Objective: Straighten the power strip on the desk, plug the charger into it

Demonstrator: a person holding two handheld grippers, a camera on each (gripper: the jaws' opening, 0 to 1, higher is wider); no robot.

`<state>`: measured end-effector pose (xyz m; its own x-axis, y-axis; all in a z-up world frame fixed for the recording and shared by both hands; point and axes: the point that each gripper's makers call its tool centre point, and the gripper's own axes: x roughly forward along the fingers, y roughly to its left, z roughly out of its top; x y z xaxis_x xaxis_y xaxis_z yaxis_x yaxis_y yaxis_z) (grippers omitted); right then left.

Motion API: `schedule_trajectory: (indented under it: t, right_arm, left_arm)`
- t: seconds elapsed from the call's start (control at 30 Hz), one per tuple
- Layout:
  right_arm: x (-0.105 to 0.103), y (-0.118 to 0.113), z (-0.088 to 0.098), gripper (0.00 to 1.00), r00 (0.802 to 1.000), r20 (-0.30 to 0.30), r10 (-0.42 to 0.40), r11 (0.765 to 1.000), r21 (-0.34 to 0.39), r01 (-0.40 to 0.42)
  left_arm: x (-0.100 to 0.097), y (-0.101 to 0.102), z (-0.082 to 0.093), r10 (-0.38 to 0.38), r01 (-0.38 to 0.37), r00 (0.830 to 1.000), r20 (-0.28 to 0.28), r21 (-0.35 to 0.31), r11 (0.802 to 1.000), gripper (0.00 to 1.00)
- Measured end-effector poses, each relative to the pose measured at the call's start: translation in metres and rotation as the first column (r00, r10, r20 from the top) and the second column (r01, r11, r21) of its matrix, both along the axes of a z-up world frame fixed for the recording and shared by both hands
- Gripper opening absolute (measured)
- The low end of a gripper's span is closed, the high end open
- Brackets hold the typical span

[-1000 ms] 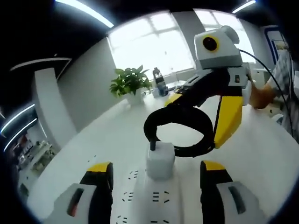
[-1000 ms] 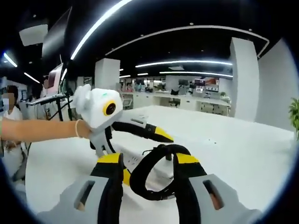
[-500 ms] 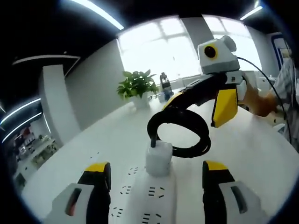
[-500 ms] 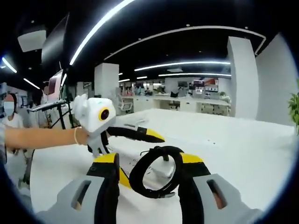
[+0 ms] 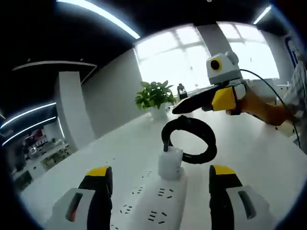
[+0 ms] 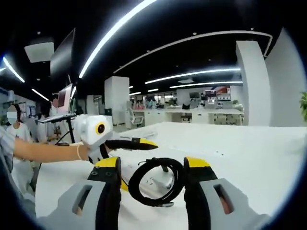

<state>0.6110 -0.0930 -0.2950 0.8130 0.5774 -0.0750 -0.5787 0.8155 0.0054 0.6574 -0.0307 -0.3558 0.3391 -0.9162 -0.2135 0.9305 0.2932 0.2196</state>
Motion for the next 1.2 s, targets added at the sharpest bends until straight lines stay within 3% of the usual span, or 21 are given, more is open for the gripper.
schedule_trajectory:
  t: [0.23,0.5,0.73,1.2]
  right_arm:
    - [0.003,-0.003,0.001,0.59,1.0,0.022,0.004,1.0,-0.007,-0.004]
    - [0.002,0.003,0.008,0.67,0.998,0.059,0.026,0.999,-0.049,-0.023]
    - [-0.002,0.006,0.008,0.8,0.995,0.085,0.045,0.995,-0.097,-0.036]
    - [-0.006,-0.001,0.009,0.83,0.988,0.134,0.07,0.99,-0.13,-0.053]
  left_arm:
    - [0.001,0.011,0.012,0.067,-0.066,0.998,0.019,-0.054,0.996,0.99]
    - [-0.004,0.02,0.016,0.104,-0.102,0.993,0.053,-0.043,0.994,0.99]
    - [-0.013,0.03,0.025,0.144,-0.145,0.989,-0.018,-0.111,0.983,0.99]
    - [-0.027,0.056,0.025,0.253,-0.255,0.967,-0.035,-0.142,0.956,0.99]
